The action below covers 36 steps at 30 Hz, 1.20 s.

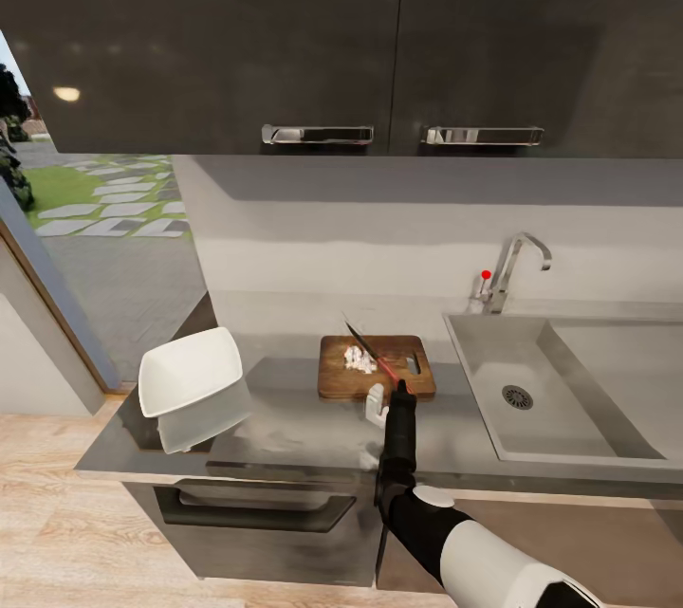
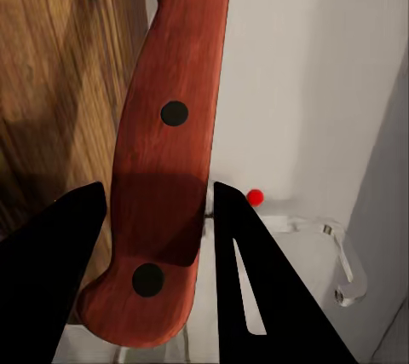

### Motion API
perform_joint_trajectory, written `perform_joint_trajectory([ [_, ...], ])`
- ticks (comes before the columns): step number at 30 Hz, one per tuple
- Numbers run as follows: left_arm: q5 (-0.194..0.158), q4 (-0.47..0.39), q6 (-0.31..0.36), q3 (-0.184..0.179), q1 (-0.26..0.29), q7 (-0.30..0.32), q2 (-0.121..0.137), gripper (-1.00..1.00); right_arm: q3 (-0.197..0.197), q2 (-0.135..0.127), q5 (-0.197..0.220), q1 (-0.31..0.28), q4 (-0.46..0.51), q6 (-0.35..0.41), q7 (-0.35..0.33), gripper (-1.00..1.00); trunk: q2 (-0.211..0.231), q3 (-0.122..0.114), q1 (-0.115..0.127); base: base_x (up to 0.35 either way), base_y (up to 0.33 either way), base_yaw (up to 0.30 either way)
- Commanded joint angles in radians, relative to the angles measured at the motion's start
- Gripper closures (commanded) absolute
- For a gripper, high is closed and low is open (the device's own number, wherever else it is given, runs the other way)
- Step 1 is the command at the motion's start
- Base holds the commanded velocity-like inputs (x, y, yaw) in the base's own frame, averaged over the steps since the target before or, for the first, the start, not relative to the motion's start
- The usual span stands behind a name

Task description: In the kitchen, take the Vidalia onion out of the sink, dice it on the chopping board with the paring knife, put the diced onion into the bowl on the countertop, then place both the paring knife and the chopping board into the sink.

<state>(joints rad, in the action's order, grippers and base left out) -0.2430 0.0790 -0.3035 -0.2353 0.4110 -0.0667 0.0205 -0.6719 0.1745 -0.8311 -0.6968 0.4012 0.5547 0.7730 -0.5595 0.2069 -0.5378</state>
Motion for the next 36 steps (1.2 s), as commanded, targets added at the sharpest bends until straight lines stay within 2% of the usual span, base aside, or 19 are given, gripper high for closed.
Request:
perform_joint_trajectory([
  [1, -0.007, 0.004, -0.006, -0.009, 0.002, -0.001, -0.001, -1.00, -0.003, 0.000, -0.003, -0.001, -0.001, 0.007, 0.002, 1.00, -0.002, 0.002, 0.000, 0.000, 0.000, 0.000],
  [13, -0.007, 0.004, -0.006, -0.009, 0.002, -0.001, -0.001, -1.00, -0.003, 0.000, -0.004, -0.001, 0.000, 0.001, 0.004, 1.00, -0.002, 0.002, 0.000, 0.000, 0.000, 0.000],
  [17, -0.007, 0.004, -0.006, -0.009, 0.002, -0.001, -0.001, -1.00, 0.000, 0.000, -0.002, -0.001, 0.014, -0.074, 0.010, 1.00, -0.002, 0.002, 0.000, 0.000, 0.000, 0.000],
  [20, -0.007, 0.004, -0.006, -0.009, 0.002, -0.001, -0.001, -1.00, 0.003, 0.000, 0.020, -0.001, 0.029, -0.087, 0.011, 1.00, -0.002, 0.002, 0.000, 0.000, 0.000, 0.000],
  [23, -0.007, 0.004, -0.006, -0.009, 0.002, -0.001, -0.001, -1.00, 0.023, 0.000, 0.051, -0.001, 0.109, -0.089, 0.012, 1.00, -0.002, 0.002, 0.000, 0.000, 0.000, 0.000],
  [25, -0.007, 0.004, -0.006, -0.009, 0.002, -0.001, -0.001, -1.00, 0.079, 0.000, 0.077, -0.001, 0.190, -0.090, 0.012, 1.00, -0.002, 0.002, 0.000, 0.000, 0.000, 0.000],
  [26, -0.007, 0.004, -0.006, -0.009, 0.002, -0.001, -0.001, -1.00, 0.097, 0.000, 0.081, -0.001, 0.205, -0.090, 0.012, 1.00, -0.002, 0.002, 0.000, 0.000, 0.000, 0.000],
  [28, -0.007, 0.004, -0.006, -0.009, 0.002, -0.001, 0.000, -1.00, 0.166, 0.000, 0.085, -0.001, 0.241, -0.091, 0.008, 1.00, -0.002, 0.002, 0.000, 0.000, 0.000, 0.000],
  [30, -0.007, 0.004, -0.006, -0.009, 0.002, -0.001, 0.001, -1.00, 0.258, 0.000, 0.089, -0.001, 0.280, -0.118, -0.002, 1.00, -0.002, 0.002, 0.000, 0.000, 0.000, 0.000],
  [31, -0.007, 0.004, -0.006, -0.009, 0.002, -0.001, 0.001, -1.00, 0.333, 0.000, 0.099, -0.001, 0.303, -0.155, -0.025, 1.00, -0.002, 0.002, 0.000, 0.000, 0.000, 0.000],
  [32, -0.007, 0.004, -0.006, -0.009, 0.002, -0.001, 0.001, -1.00, 0.390, 0.000, 0.110, -0.001, 0.315, -0.183, -0.055, 1.00, -0.002, 0.002, 0.000, 0.000, 0.000, 0.000],
  [33, -0.007, 0.004, -0.005, -0.009, 0.002, -0.001, 0.002, -1.00, 0.480, 0.000, 0.130, -0.001, 0.329, -0.224, -0.129, 1.00, -0.002, 0.002, 0.000, 0.000, 0.000, 0.000],
  [35, -0.007, 0.004, -0.005, -0.009, 0.002, -0.001, 0.003, -1.00, 0.600, 0.000, 0.158, -0.001, 0.346, -0.269, -0.269, 1.00, -0.002, 0.002, 0.000, 0.000, 0.000, 0.000],
  [36, -0.007, 0.004, -0.005, -0.009, 0.002, -0.001, 0.004, -1.00, 0.687, -0.014, 0.180, -0.001, 0.358, -0.292, -0.396, 1.00, -0.002, 0.002, 0.000, 0.000, 0.000, 0.000],
])
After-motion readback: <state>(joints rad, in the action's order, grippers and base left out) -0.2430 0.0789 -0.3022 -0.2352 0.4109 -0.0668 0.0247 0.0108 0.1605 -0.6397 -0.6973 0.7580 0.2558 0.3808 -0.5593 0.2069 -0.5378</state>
